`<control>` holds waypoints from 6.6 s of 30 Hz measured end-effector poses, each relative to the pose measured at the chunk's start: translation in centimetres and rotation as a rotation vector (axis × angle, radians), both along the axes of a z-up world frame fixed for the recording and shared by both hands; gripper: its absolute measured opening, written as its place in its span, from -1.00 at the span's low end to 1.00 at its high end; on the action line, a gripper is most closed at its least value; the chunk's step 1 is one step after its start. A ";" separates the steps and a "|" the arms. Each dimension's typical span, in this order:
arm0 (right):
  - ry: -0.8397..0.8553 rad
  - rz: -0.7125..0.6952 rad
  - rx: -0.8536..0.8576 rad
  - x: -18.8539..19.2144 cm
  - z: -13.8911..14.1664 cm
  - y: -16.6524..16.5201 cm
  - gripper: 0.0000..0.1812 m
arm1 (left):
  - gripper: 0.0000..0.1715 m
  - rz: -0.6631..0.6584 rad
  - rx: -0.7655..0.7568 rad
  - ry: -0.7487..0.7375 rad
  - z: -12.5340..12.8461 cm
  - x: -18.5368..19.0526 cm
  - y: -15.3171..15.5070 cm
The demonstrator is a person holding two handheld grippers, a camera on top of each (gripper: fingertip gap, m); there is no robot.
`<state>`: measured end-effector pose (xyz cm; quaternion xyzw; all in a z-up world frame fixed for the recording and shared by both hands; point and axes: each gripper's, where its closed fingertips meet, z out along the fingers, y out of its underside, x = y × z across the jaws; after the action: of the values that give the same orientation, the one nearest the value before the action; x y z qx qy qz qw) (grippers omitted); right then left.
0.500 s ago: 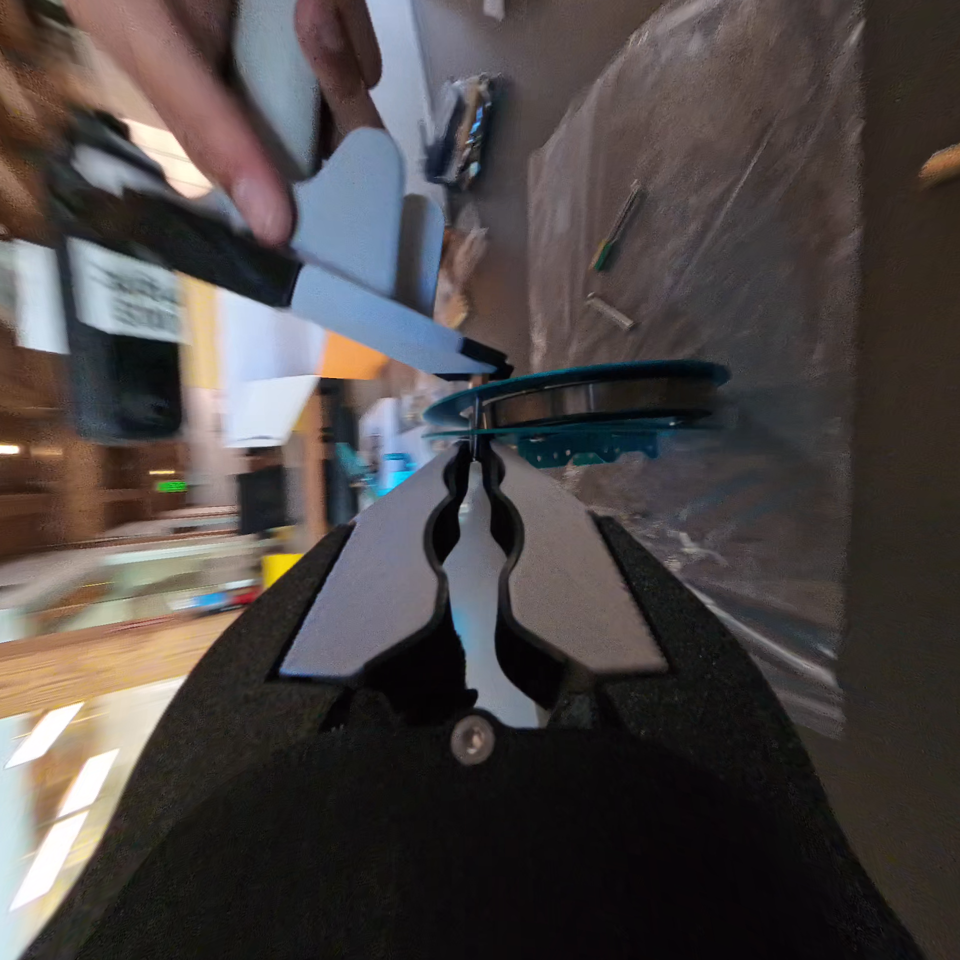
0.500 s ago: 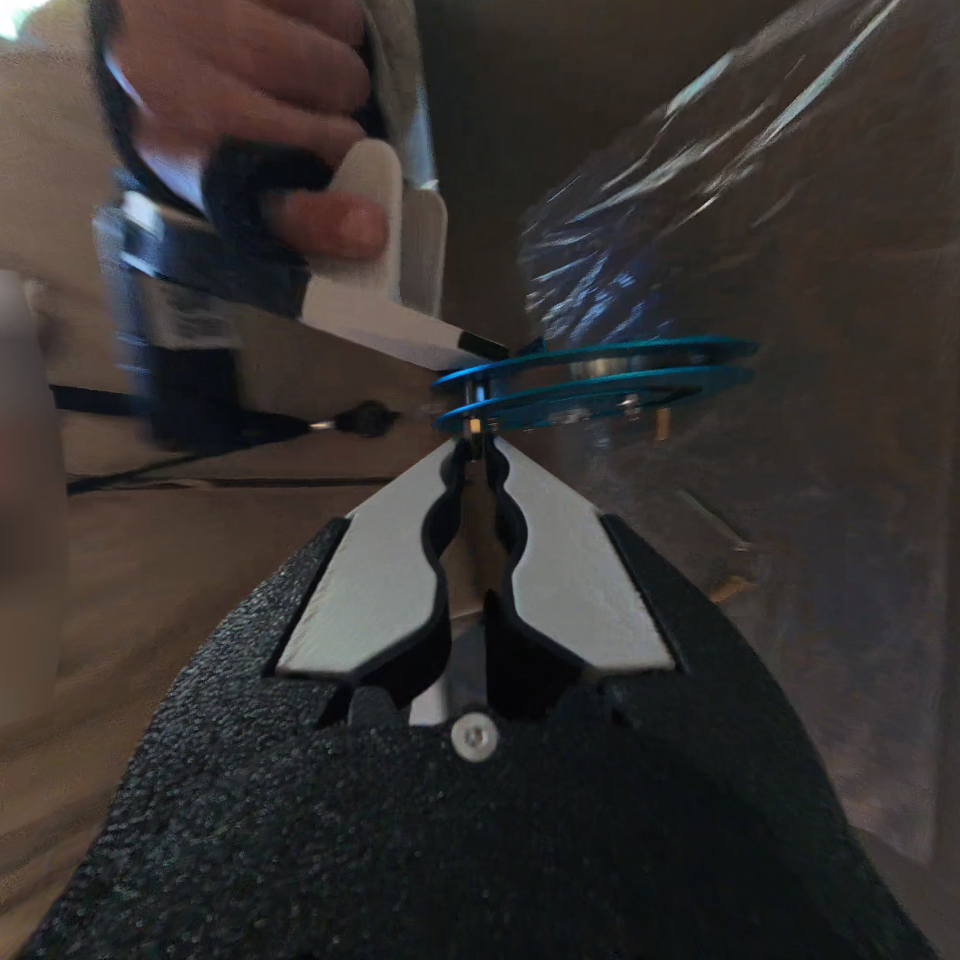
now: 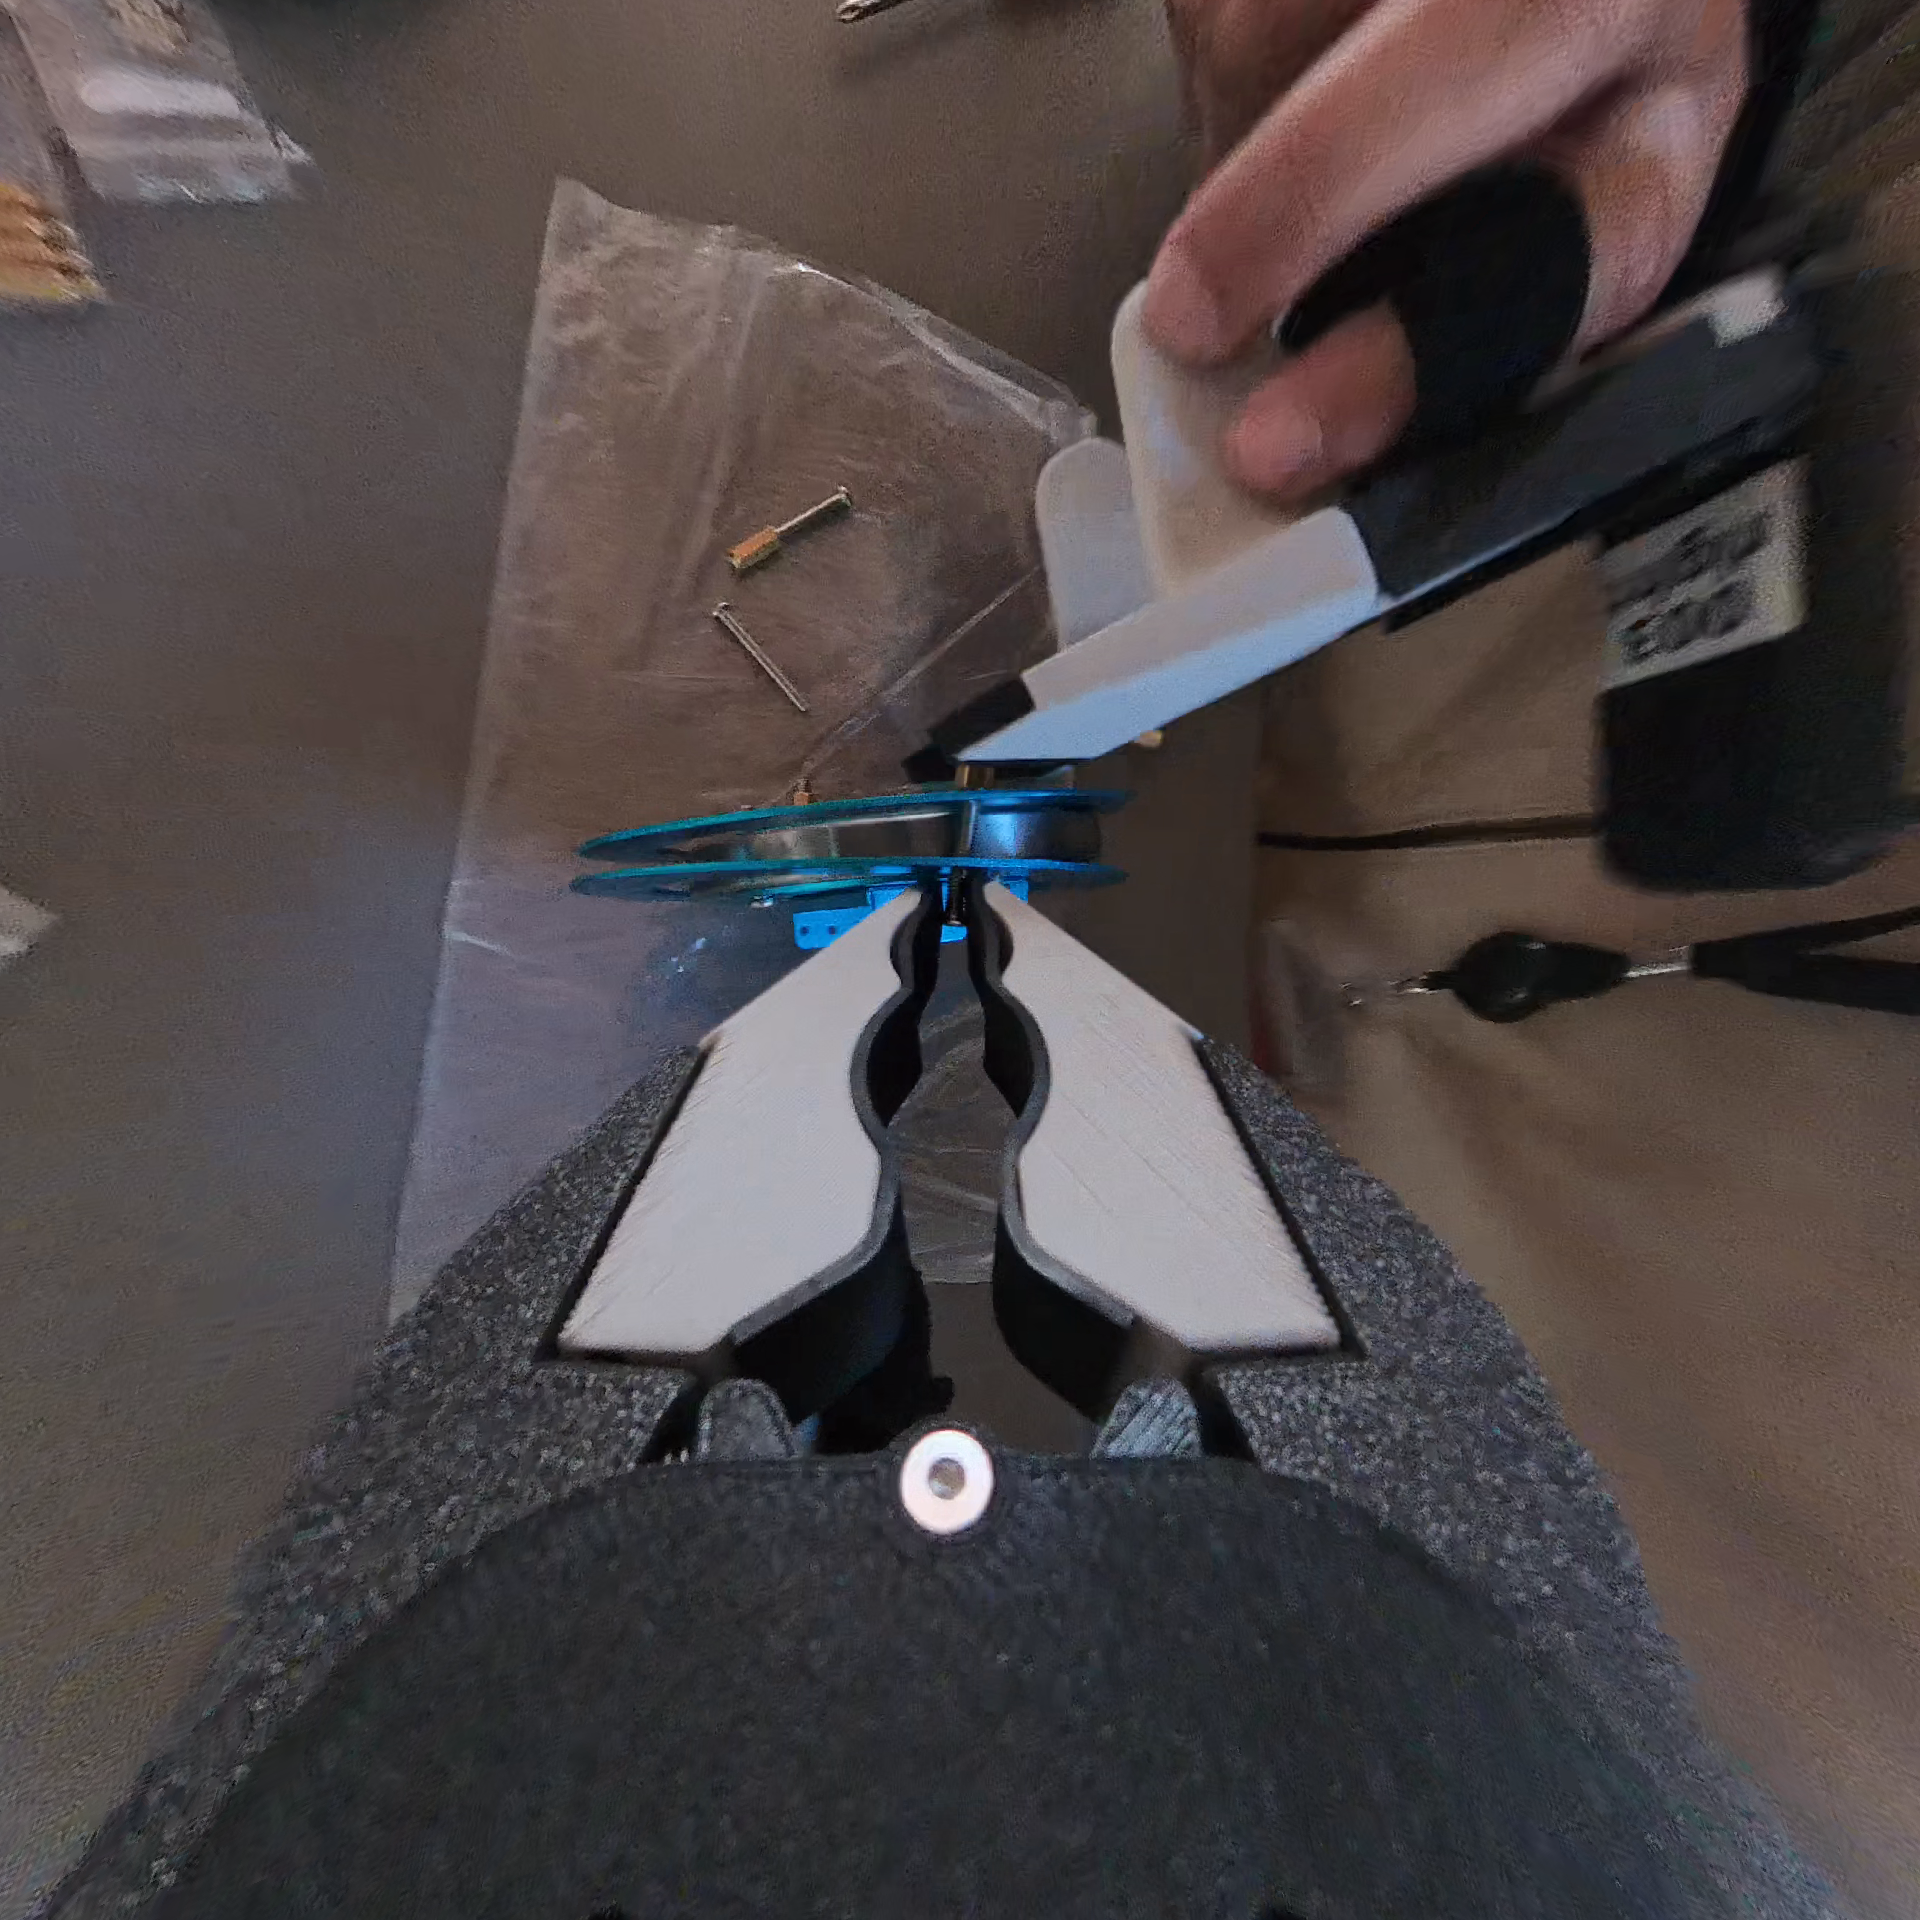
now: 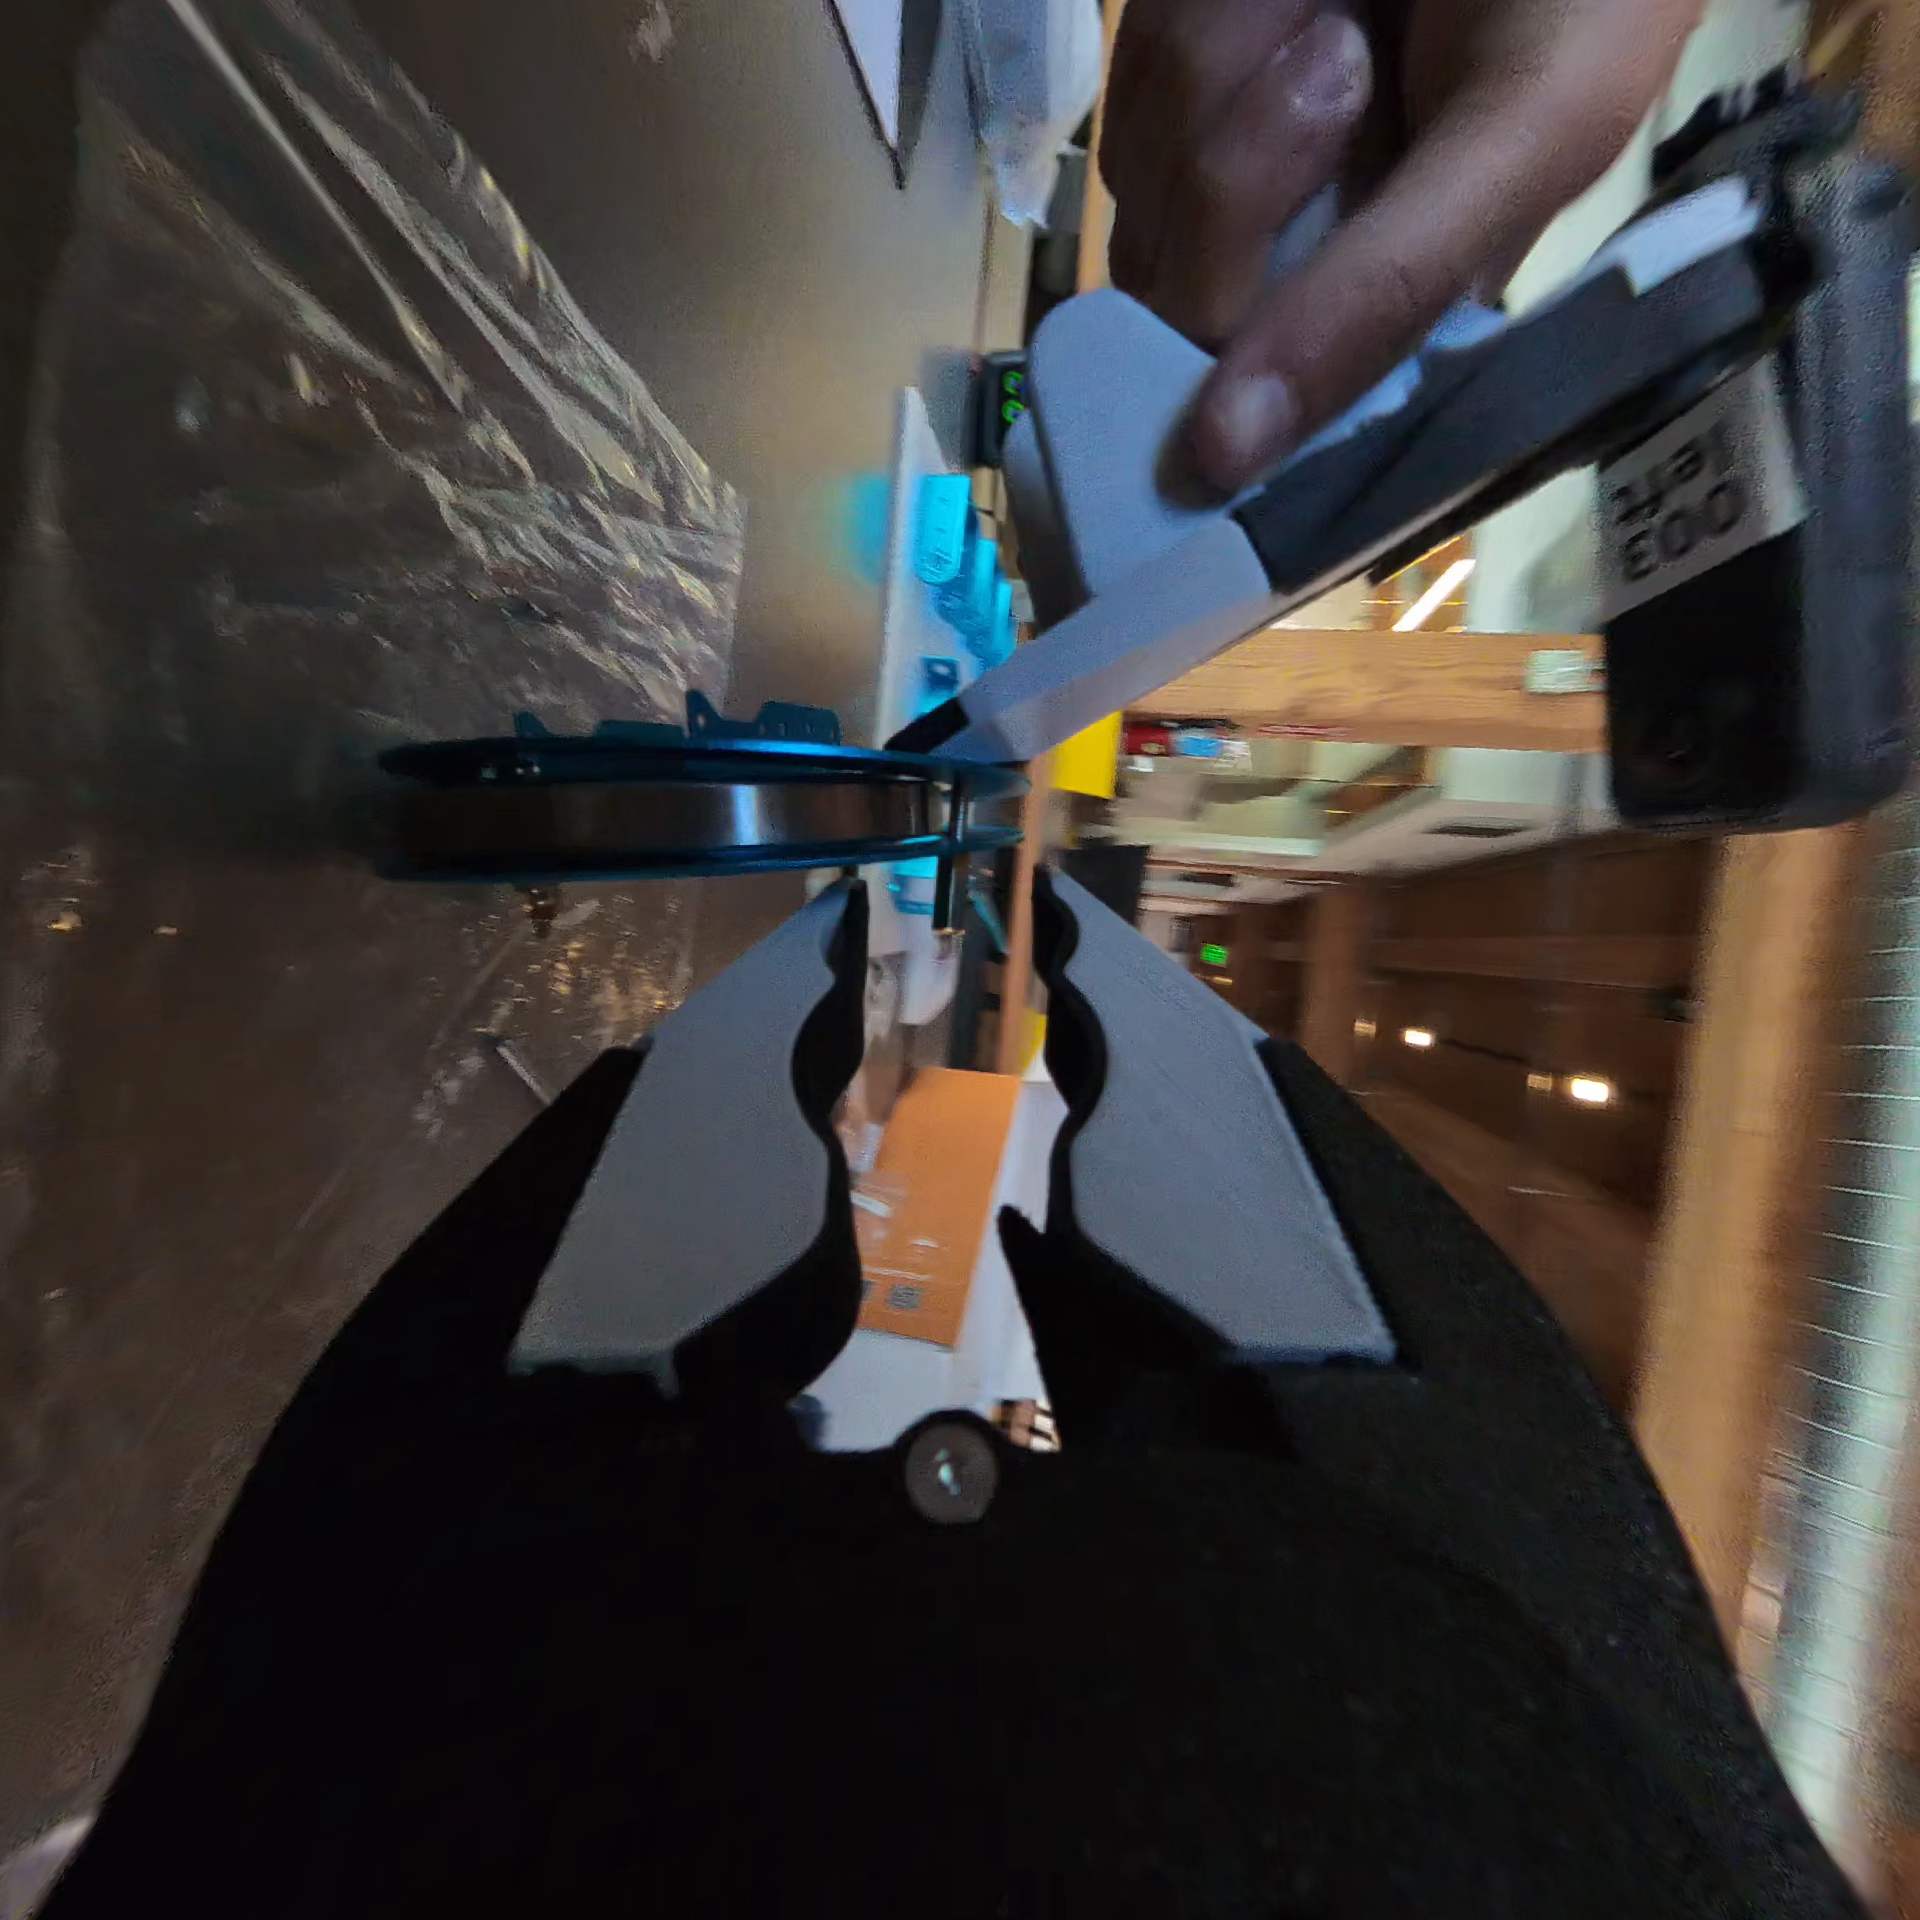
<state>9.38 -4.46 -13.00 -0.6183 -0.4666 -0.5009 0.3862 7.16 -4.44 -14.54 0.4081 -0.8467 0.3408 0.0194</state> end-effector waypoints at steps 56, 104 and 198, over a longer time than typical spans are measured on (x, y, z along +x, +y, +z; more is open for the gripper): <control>-0.067 0.035 0.004 0.9 0.0 -0.2 -0.94 | -0.97 0.075 -0.139 -0.007 0.0 0.9 -1.0; 0.364 -0.062 -0.178 1.1 -0.7 -0.7 -0.96 | -0.99 0.020 0.191 -0.398 -0.2 2.0 -0.8; 1.711 0.374 -1.199 0.4 -3.6 2.8 -0.77 | -0.93 -0.188 0.371 -0.676 -2.9 2.2 8.1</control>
<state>9.81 -1.65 -16.62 -0.7728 -0.2980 0.4801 0.2890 9.38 3.68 -17.48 0.1905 -0.8862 0.2937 -0.3033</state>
